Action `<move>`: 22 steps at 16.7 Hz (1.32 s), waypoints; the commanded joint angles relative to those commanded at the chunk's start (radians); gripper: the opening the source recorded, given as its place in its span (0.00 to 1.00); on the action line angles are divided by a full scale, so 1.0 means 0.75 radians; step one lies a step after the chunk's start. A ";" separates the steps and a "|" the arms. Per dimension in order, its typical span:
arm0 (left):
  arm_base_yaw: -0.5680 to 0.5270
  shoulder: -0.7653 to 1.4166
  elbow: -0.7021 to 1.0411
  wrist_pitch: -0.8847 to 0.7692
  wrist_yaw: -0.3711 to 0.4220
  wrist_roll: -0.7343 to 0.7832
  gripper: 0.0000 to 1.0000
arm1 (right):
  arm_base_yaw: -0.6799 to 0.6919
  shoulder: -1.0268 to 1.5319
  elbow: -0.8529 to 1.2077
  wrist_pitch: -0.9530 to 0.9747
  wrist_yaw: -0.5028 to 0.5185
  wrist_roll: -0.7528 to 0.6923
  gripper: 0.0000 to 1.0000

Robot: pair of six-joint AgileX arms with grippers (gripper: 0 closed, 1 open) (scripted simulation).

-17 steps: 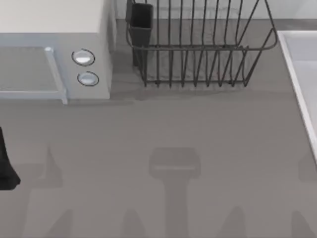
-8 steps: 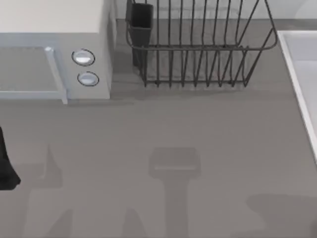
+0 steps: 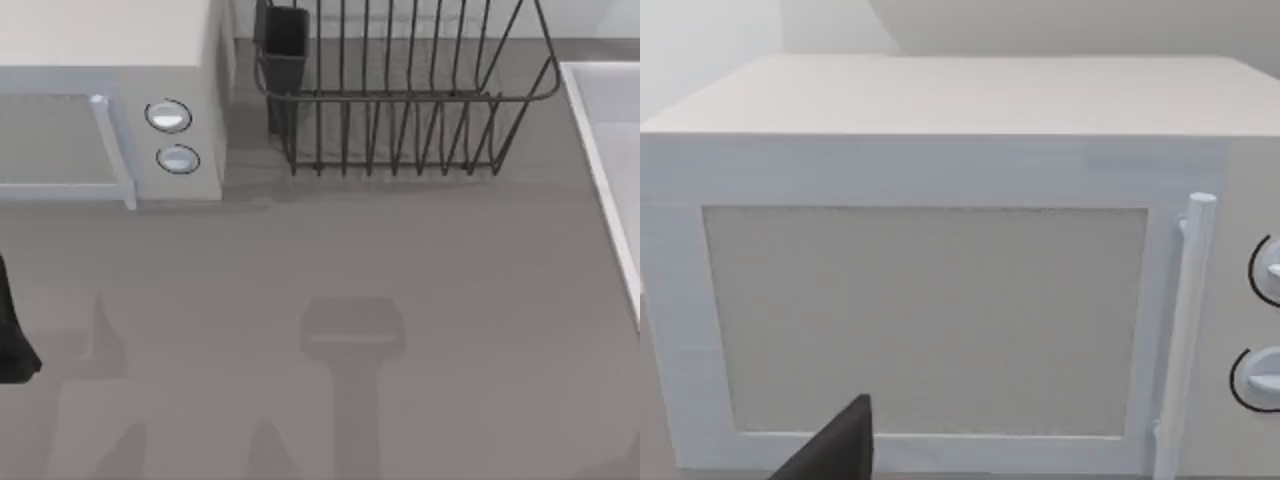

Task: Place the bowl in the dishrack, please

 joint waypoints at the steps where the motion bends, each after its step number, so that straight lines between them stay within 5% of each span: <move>1: 0.000 0.000 0.000 0.000 0.000 0.000 1.00 | -0.019 0.042 0.037 -0.026 -0.004 -0.018 1.00; 9: 0.000 0.000 0.000 0.000 0.000 0.000 1.00 | -0.032 0.094 0.058 -0.029 -0.008 -0.032 1.00; 17: 0.000 0.000 0.000 0.000 0.000 0.000 1.00 | -0.005 0.266 -0.190 0.405 -0.006 0.000 1.00; 22: 0.000 0.000 0.000 0.000 0.000 0.000 1.00 | -0.001 0.293 -0.227 0.460 -0.005 0.004 1.00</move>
